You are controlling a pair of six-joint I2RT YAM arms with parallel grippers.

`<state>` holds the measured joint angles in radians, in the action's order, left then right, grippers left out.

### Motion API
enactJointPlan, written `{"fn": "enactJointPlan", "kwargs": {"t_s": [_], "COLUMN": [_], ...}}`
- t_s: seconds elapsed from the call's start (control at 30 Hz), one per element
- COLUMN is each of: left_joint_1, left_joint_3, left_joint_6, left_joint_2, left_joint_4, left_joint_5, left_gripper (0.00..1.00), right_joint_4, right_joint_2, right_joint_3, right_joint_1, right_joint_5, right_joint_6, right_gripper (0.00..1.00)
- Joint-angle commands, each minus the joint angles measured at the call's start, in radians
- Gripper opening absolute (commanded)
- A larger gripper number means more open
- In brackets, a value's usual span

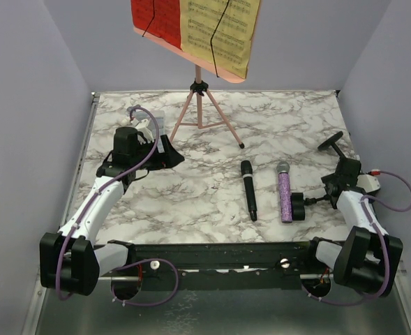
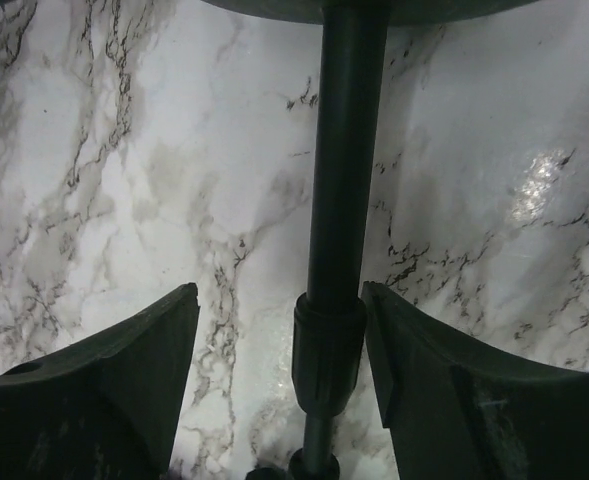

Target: Set up the instrument practice props

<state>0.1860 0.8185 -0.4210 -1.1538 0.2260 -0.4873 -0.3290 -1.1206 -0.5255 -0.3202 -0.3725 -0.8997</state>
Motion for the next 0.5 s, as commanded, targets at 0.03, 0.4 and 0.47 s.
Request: {"fn": "enactJointPlan", "kwargs": {"t_s": [0.03,0.4,0.47], "left_joint_1": [0.015,0.025,0.025], "left_joint_3": [-0.008,-0.01,-0.011], "left_joint_6": [0.017,0.021,0.02], "left_joint_2": [0.025,0.027,0.025], "left_joint_4": [-0.005,-0.004,-0.005], "left_joint_5": [-0.017,-0.01,-0.008], "left_gripper": [0.86,0.87,0.87], "right_joint_4": [0.087,0.149,0.146], "right_joint_2": [-0.031,-0.036,-0.032], "right_joint_3": [0.021,0.06,0.06], "right_joint_1": [-0.002,-0.002,-0.002], "right_joint_5": [0.027,0.01,0.002], "right_joint_6": [-0.084,-0.191,-0.198], "right_gripper": [0.66,0.29,0.16]}}
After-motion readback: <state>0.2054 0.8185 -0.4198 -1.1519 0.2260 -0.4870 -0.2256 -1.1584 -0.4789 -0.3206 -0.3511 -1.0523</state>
